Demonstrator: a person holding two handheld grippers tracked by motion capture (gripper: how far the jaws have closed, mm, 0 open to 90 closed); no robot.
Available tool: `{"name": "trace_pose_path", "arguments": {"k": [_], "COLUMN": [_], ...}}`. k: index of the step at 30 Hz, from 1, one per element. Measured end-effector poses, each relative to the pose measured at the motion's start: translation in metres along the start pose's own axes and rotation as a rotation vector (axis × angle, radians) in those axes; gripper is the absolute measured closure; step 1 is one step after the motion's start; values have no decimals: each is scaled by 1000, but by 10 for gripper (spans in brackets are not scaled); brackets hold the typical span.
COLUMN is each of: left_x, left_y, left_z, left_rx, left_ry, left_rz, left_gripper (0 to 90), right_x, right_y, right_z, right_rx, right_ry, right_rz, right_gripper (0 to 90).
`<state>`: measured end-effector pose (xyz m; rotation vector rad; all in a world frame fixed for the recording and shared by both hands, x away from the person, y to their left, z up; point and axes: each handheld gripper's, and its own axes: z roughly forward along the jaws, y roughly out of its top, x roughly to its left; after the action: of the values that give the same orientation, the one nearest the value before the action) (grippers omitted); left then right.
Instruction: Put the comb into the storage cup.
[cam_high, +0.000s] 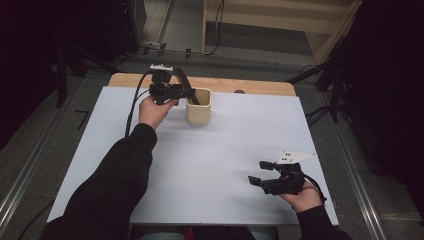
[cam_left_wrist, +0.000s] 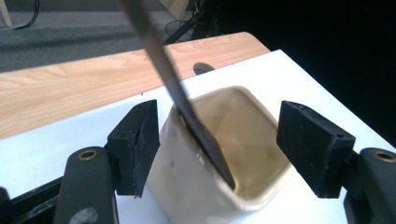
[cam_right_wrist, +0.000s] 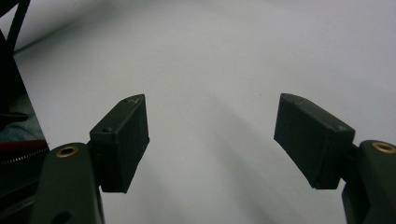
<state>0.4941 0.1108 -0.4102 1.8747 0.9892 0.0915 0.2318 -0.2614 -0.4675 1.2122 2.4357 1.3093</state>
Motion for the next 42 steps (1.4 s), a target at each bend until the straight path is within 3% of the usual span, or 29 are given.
{"name": "trace_pose_path", "arguments": {"k": [13, 19, 22, 27, 34, 42], "left_x": [6, 10, 11, 10, 10, 8], "left_y": [-14, -20, -24, -31, -39, -47], "left_z": [-16, -24, -28, -34, -42, -48], "left_rx": [33, 33, 32, 52, 47, 65], "left_ry": [-20, -43, -65, -62, -84, -93], "left_rz": [-9, -40, -37, -26, -46, -42], "left_gripper": [308, 308, 309, 309, 309, 309], "right_x": [-1, -2, -2, -1, -1, -2], "right_y": [0, 0, 0, 0, 1, 1], "right_z": [0, 1, 1, 2, 2, 3], "right_rx": [4, 5, 5, 8, 9, 8], "right_ry": [-8, -11, -11, -11, -8, -13], "right_rz": [3, 9, 7, 6, 3, 8], "right_gripper": [243, 242, 242, 241, 241, 240]}}
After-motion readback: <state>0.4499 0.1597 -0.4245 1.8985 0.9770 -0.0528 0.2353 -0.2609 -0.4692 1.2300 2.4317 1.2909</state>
